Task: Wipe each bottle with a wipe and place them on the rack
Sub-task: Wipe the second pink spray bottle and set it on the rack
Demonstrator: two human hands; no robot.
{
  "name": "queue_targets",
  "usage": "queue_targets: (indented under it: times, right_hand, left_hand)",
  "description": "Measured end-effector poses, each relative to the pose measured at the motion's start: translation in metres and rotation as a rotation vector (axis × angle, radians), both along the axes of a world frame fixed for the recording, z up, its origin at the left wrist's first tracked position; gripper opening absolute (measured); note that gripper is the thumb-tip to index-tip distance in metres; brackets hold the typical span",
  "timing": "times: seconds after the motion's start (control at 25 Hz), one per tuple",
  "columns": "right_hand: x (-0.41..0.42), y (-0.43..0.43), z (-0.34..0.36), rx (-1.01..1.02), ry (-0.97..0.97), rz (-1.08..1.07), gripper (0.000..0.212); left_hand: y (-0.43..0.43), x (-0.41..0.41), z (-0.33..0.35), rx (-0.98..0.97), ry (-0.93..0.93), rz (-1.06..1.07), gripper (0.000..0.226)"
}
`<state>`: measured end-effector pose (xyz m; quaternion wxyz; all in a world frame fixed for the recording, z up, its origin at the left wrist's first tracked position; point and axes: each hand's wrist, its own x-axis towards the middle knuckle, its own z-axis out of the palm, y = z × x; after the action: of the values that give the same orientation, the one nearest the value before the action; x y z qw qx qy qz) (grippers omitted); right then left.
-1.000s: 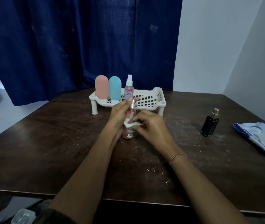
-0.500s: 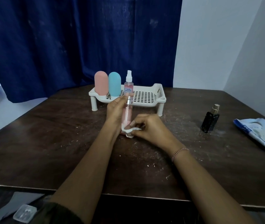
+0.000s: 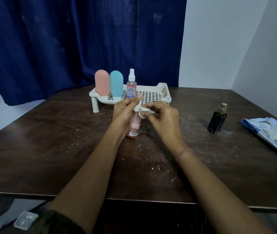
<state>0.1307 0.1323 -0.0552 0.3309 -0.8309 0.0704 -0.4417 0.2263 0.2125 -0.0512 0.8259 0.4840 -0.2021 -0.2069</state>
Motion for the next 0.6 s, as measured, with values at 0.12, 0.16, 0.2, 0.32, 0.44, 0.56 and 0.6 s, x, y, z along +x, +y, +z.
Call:
queue_targets:
  times: [0.12,0.16,0.2,0.32,0.44,0.56,0.6]
  right_hand:
    - [0.0020,-0.0006,-0.0023,0.035,0.034,0.029,0.021]
    - [0.0026,-0.0010,-0.0033,0.021,0.070,0.070,0.022]
    - [0.0025,-0.0011,-0.0041,-0.006,0.131,0.129,0.022]
    - [0.0021,0.0027,-0.0083,-0.147,0.348,0.294,0.022]
    - [0.0031,0.0044,-0.0082,-0.163,0.316,0.320,0.022]
    - [0.0013,0.0023,-0.0036,-0.045,0.140,0.225,0.022]
    - [0.0010,0.0007,-0.0019,0.003,0.091,0.187,0.021]
  left_hand:
    - [0.0010,0.0015,-0.0015,0.011,-0.024,0.041,0.014]
    - [0.0026,0.0025,-0.0017,0.033,-0.031,0.059,0.015]
    - [0.0037,0.0036,-0.0022,0.061,-0.036,0.080,0.016]
    - [0.0048,0.0078,-0.0020,0.076,-0.026,0.149,0.017]
    - [0.0060,0.0095,0.0007,0.017,0.048,0.149,0.018]
    - [0.0074,0.0074,0.0025,0.049,0.092,-0.006,0.026]
    - [0.0065,0.0064,0.0026,0.067,0.092,-0.055,0.025]
